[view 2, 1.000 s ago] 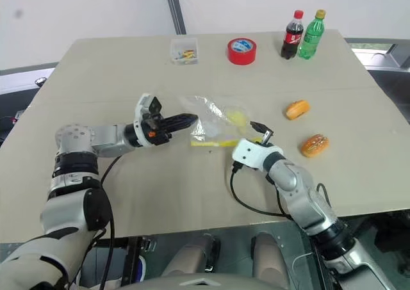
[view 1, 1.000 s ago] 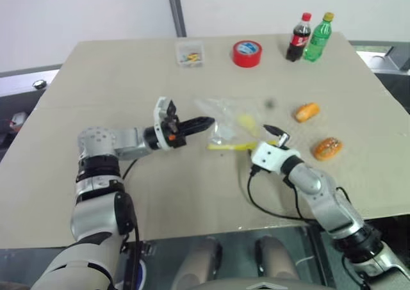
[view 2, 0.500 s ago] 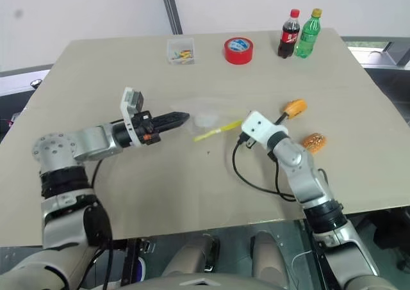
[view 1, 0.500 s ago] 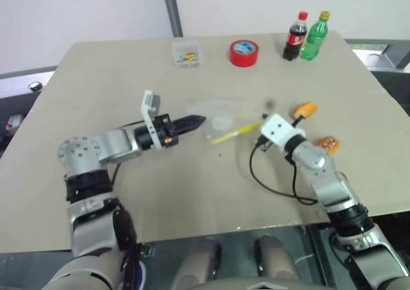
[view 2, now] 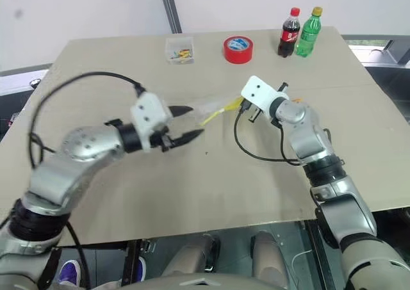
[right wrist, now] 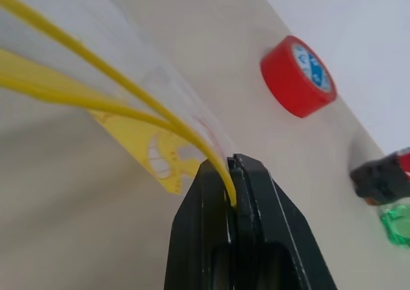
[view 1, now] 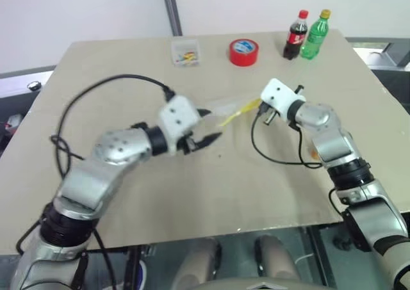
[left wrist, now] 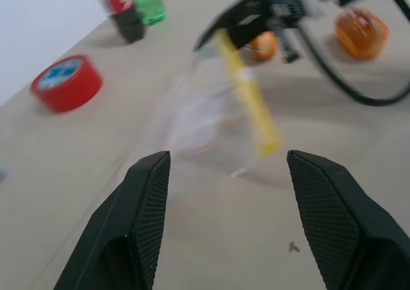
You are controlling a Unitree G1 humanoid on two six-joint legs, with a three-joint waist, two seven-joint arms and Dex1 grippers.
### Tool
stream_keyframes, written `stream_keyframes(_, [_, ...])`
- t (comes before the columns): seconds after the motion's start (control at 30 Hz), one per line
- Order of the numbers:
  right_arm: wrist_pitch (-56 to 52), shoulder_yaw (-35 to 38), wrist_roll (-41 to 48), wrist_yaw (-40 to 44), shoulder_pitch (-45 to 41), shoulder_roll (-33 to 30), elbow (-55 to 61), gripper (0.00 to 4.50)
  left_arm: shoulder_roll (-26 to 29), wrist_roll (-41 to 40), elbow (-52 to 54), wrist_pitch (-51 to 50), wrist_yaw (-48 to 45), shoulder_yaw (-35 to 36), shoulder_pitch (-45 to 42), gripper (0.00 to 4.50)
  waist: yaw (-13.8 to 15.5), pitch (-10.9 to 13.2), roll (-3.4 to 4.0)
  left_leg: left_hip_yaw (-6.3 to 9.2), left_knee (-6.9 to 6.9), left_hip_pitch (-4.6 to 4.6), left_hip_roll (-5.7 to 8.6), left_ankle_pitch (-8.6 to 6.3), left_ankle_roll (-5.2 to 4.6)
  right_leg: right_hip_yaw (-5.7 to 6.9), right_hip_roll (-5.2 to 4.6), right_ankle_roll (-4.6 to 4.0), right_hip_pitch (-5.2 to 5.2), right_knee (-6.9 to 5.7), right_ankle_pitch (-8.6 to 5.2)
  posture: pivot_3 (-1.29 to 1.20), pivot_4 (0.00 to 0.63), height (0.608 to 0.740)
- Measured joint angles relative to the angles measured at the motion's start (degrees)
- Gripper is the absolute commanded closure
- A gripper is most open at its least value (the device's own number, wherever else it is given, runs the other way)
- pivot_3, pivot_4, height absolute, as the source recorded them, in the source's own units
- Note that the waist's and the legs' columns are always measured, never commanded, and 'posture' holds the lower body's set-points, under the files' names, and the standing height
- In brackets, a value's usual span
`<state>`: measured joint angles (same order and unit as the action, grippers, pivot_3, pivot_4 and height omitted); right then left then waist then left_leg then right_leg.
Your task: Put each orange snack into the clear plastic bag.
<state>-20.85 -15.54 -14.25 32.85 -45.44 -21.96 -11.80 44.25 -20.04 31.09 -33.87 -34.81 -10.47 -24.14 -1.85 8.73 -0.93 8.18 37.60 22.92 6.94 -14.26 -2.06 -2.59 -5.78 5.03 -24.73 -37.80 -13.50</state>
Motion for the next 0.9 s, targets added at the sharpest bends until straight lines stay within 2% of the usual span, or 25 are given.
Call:
stream_keyframes(0.1, [-1.82, -0.28, -0.16, -0.18, -0.51, 1.60, -0.49, 4.50, -0.83, 5.05, -0.04, 0.23, 1.48, -1.81, -0.14, 1.44, -0.19, 0.00, 0.01, 0.00, -0.04, 0.00, -0.01, 0.00, 0.00, -0.01, 0.03, 0.00, -0.03, -0.03, 0.00, 0.00, 0.150, 0.713])
stream_keyframes(0.5, [-5.26, -1.86, -1.03, -0.74, -1.49, 4.90, -0.64, 4.50, -3.29, 13.16, -0.20, -0.10, 2.10, -3.56, -0.47, 1.44, -0.20, 0.01, 0.01, 0.00, -0.04, 0.00, -0.01, 0.00, 0.00, 0.01, 0.06, 0.00, -0.03, -0.03, 0.00, 0.00, 0.150, 0.713])
stream_keyframes(0.53, [-5.35, -1.86, -1.03, -0.75, -1.49, 4.90, -0.62, 4.50, -3.33, 13.60, -0.36, -0.17, 1.93, -3.64, -0.47, 1.93, -0.21, 0.01, 0.01, 0.00, -0.04, -0.01, -0.01, 0.00, 0.00, 0.01, 0.06, 0.00, -0.03, -0.03, 0.00, 0.00, 0.150, 0.713])
stream_keyframes(0.6, [-5.64, -1.86, -1.04, -0.76, -1.49, 4.89, -0.57, 4.50, -3.34, 14.54, -1.06, -0.06, 1.49, -3.82, -0.47, 2.62, -0.24, 0.01, 0.01, 0.00, -0.04, -0.01, -0.01, 0.00, 0.00, 0.01, 0.06, 0.00, -0.03, -0.04, 0.00, 0.00, 0.150, 0.713])
stream_keyframes(0.73, [-6.52, -1.86, -1.05, -0.77, -1.50, 4.86, -0.18, 4.50, -4.34, 17.12, -4.26, 0.82, 1.23, -5.08, -0.70, 4.45, -0.23, 0.01, 0.01, 0.00, -0.04, -0.01, -0.01, 0.00, 0.00, 0.01, 0.07, 0.00, -0.03, -0.04, 0.00, 0.00, 0.150, 0.713])
stream_keyframes(0.9, [-7.80, -1.86, -1.07, -0.72, -1.49, 4.83, 1.77, 4.50, -5.26, 19.87, -6.67, 3.55, 1.02, -5.91, -0.87, 4.45, -0.30, 0.01, 0.02, 0.00, -0.04, -0.01, -0.01, 0.00, 0.00, 0.01, 0.06, 0.00, -0.04, -0.05, 0.00, 0.00, 0.150, 0.713])
